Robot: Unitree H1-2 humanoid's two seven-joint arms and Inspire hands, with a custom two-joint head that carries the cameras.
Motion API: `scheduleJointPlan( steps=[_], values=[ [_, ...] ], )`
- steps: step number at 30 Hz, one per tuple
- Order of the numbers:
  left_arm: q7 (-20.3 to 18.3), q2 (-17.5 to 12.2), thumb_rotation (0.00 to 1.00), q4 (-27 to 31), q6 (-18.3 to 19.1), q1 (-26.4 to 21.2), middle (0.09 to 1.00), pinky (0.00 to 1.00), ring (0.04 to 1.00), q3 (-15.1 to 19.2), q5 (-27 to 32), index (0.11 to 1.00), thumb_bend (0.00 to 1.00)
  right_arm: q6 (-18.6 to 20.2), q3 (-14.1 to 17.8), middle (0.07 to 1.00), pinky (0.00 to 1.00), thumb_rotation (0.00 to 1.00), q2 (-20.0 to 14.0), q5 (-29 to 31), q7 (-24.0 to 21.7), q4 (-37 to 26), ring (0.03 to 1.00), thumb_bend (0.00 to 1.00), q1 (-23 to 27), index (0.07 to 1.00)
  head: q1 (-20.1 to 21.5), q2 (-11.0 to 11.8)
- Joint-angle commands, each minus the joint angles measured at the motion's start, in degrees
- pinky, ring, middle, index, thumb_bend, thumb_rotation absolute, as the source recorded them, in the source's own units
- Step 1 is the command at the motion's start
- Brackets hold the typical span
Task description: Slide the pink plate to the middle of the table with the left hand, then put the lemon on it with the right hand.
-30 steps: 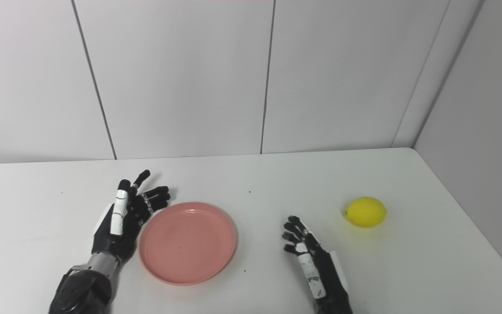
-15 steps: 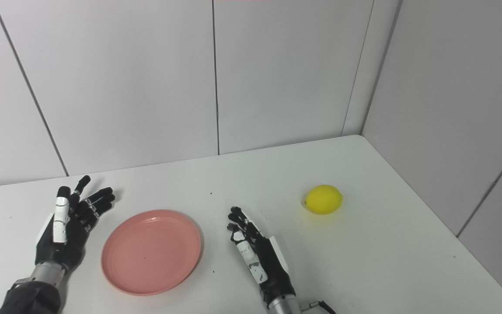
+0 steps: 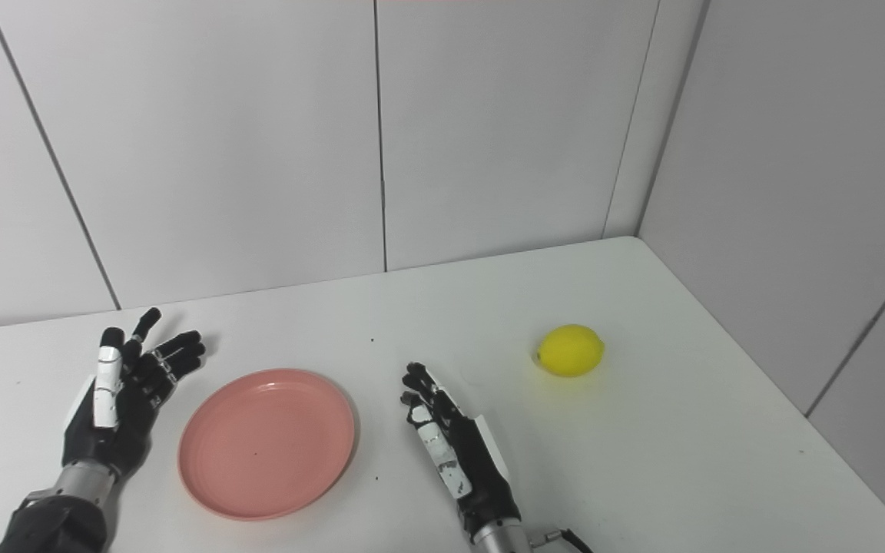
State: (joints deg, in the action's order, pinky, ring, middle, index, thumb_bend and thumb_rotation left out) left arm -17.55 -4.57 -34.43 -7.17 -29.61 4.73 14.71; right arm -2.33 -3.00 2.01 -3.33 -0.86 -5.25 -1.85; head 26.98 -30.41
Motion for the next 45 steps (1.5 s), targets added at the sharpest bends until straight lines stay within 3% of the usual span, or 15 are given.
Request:
scheduleJointPlan(
  steps=[1,4,8,15,22,29,30,40,45],
  values=[
    [-0.3,0.0,0.96,-0.8,-1.2,1.4,0.723,0.83,0.753,0.1,0.3,0.956,0.67,-3.4,0.1,0.875,0.84,1.0,-0.1,-1.5,1.5,1.3,0.857,0.92,-1.3,0.898,-0.2,-0.1],
    [-0.3,0.1,0.96,-0.8,-1.3,1.4,0.719,0.83,0.754,0.2,0.1,0.955,0.67,-6.1,-0.3,0.827,0.8,1.0,-0.4,-5.9,3.8,1.3,0.827,0.86,-1.5,0.878,-0.3,-0.1],
    [-0.4,-0.1,0.98,-0.7,-1.6,1.2,0.713,0.83,0.756,0.0,-0.1,0.956,0.67,-8.5,-0.7,0.8,0.75,1.0,-0.6,-13.7,7.8,-1.4,0.802,0.86,-1.6,0.848,0.1,0.1],
    [-0.1,0.1,0.96,-1.5,-1.7,0.8,0.722,0.83,0.761,0.1,-0.2,0.958,0.68,-8.3,0.4,0.792,0.72,0.98,-2.2,-19.7,9.7,-8.3,0.775,0.9,-0.8,0.825,0.4,0.6],
    [-0.6,0.3,0.96,-1.6,-1.8,1.0,0.723,0.85,0.774,0.1,0.1,0.973,0.67,-5.5,2.8,0.791,0.68,0.99,-5.7,-23.8,9.0,-12.8,0.751,0.86,0.7,0.818,0.9,1.2],
    [-0.7,0.1,0.98,-2.6,-2.1,0.9,0.738,0.87,0.782,0.1,0.0,0.977,0.66,-8.5,5.8,0.751,0.66,0.92,-11.9,-24.6,8.9,-11.7,0.726,0.82,4.6,0.753,1.2,1.8],
    [-0.7,0.1,0.99,-2.4,-2.0,0.9,0.734,0.87,0.781,0.2,0.1,0.979,0.65,-8.5,5.9,0.741,0.64,0.91,-12.6,-25.3,9.0,-11.6,0.714,0.85,5.0,0.741,1.2,1.8],
    [-0.6,0.2,1.0,-0.9,-0.3,1.1,0.731,0.87,0.778,0.7,0.9,0.986,0.61,-3.8,6.4,0.763,0.61,0.89,-21.9,-37.4,5.5,-11.1,0.715,0.95,9.6,0.739,1.8,2.2],
    [-1.1,0.0,1.0,-2.3,-0.8,0.7,0.748,0.89,0.788,1.0,1.1,0.994,0.61,-2.7,6.2,0.756,0.64,0.89,-26.3,-43.5,4.1,-8.9,0.724,0.98,12.6,0.722,1.8,2.4]
  ],
)
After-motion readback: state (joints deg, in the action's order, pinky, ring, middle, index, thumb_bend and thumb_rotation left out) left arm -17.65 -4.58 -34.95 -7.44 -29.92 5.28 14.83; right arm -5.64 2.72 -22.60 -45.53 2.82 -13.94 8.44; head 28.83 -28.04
